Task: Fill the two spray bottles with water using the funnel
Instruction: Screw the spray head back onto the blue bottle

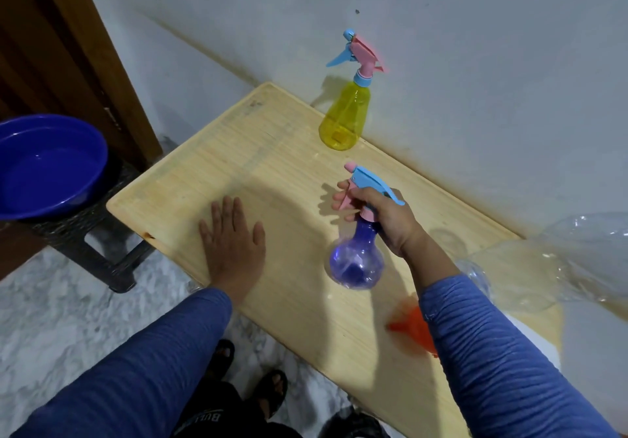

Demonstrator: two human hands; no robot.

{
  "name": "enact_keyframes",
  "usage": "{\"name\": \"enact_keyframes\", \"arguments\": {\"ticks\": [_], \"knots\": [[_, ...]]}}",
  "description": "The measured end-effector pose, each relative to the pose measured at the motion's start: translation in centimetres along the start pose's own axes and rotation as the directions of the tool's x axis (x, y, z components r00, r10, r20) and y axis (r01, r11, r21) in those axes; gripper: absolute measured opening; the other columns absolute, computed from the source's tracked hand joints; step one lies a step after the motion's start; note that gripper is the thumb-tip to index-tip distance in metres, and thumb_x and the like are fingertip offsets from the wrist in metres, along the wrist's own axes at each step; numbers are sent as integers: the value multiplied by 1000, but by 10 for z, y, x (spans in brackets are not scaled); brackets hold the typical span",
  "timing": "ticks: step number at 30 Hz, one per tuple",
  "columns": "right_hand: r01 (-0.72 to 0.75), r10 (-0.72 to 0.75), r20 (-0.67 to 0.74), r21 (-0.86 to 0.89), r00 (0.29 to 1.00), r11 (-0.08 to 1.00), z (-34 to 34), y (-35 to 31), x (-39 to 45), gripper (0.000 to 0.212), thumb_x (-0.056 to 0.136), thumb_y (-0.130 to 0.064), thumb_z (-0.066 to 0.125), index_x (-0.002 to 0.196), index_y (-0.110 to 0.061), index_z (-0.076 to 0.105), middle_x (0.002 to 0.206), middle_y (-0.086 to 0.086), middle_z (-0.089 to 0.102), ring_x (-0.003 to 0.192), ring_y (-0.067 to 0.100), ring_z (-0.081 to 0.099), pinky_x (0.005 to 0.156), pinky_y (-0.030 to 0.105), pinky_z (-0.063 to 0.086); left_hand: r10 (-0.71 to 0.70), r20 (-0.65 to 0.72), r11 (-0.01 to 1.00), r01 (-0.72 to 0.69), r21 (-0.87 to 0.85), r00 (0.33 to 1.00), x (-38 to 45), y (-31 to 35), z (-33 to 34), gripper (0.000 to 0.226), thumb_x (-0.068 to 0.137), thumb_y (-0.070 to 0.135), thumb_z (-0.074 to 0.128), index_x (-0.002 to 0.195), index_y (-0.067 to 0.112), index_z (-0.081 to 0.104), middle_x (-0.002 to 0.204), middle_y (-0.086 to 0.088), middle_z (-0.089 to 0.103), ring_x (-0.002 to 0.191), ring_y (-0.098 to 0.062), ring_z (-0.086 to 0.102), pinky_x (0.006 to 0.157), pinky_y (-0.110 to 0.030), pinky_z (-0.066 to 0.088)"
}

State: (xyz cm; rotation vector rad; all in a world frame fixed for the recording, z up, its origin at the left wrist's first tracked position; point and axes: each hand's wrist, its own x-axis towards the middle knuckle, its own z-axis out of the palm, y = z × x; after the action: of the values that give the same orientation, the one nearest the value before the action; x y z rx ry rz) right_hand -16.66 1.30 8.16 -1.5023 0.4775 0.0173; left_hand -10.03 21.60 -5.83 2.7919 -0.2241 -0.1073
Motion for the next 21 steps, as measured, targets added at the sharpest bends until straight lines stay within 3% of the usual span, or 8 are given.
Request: {"name": "enact_keyframes", "arguments": {"ticks": [4, 8, 13, 15, 17, 19, 21], "knots": [[103, -100, 24, -155, 995, 982, 2, 1, -10, 28, 89, -26, 56, 110, -43, 62, 108, -4, 71, 103, 9, 64, 80, 26, 45, 72, 26, 997, -71, -39, 997, -2, 1, -4, 62, 98, 40, 28, 150, 12, 12, 159, -5, 9, 146, -22, -1, 116, -46, -3], [161, -161, 12, -146, 987, 976, 7, 9, -18, 32, 92, -17, 58, 118, -35, 60, 109, -6, 70, 98, -1, 64, 82, 13, 46, 233, 48, 963, -224, -150, 971, -9, 12, -3, 64, 95, 48, 19, 149, 13, 17, 158, -4, 14, 146, -22, 3, 116, -43, 2], [210, -227, -53, -224, 973, 952, 7, 22, -30, 49, 82, -16, 69, 115, -49, 56, 113, -12, 66, 102, -2, 61, 89, 13, 45, 535, 32, 800, -493, -342, 845, -17, 21, 0, 73, 90, 58, 22, 144, 11, 31, 152, -7, 30, 142, -18, 11, 113, -46, 17], [198, -232, -126, -238, 965, 951, 7, 33, -36, 54, 76, -11, 75, 115, -44, 57, 109, -18, 66, 99, -6, 59, 89, 12, 44, 614, 34, 727, -549, -411, 788, -18, 26, -1, 76, 90, 62, 23, 143, 9, 33, 150, -5, 32, 140, -12, 9, 112, -41, 19], [174, -220, -255, -191, 942, 966, 9, 49, -44, 54, 71, -12, 79, 119, -25, 59, 105, -22, 65, 96, -8, 57, 86, 12, 43, 646, 63, 688, -545, -479, 760, -18, 32, -5, 72, 88, 57, 33, 143, 9, 33, 149, 3, 27, 140, -10, 8, 112, -36, 21], [151, -213, -401, -181, 891, 972, 15, 65, -51, 62, 70, -18, 78, 127, -13, 55, 121, -11, 60, 104, -8, 55, 88, 6, 39, 666, 118, 668, -519, -533, 736, -18, 38, -7, 64, 90, 47, 40, 144, 12, 31, 150, 6, 22, 141, -11, 9, 115, -34, 21], [123, -233, -520, -237, 822, 964, 22, 80, -60, 57, 74, -15, 78, 126, -17, 55, 128, -5, 55, 112, -4, 50, 95, 5, 36, 664, 188, 680, -479, -555, 724, -16, 47, -12, 58, 95, 37, 48, 146, 18, 28, 155, 1, 20, 144, -12, 10, 115, -33, 21]]}}
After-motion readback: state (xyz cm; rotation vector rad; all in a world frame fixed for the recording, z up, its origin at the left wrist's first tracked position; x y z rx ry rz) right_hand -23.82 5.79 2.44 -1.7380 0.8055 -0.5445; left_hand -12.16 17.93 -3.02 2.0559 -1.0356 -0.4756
